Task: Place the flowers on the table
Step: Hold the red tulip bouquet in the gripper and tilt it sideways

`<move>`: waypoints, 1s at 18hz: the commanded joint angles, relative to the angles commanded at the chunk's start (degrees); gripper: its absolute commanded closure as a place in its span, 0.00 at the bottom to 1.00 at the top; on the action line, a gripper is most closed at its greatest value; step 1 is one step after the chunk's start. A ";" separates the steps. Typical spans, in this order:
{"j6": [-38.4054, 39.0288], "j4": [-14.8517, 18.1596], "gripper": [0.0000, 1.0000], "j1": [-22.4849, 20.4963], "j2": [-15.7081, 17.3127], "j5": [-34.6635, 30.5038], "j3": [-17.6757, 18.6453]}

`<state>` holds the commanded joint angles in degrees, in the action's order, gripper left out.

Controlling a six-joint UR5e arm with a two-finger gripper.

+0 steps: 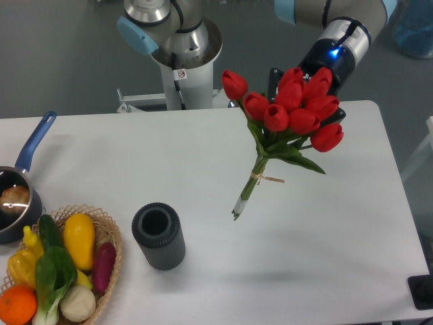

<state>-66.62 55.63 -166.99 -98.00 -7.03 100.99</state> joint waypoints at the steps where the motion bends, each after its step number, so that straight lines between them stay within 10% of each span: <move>1: 0.00 0.00 0.67 0.00 0.09 -0.09 0.09; 18: -2.02 -0.18 0.67 -2.02 0.70 -3.77 -1.40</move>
<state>-68.64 55.46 -169.01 -97.29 -10.80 99.58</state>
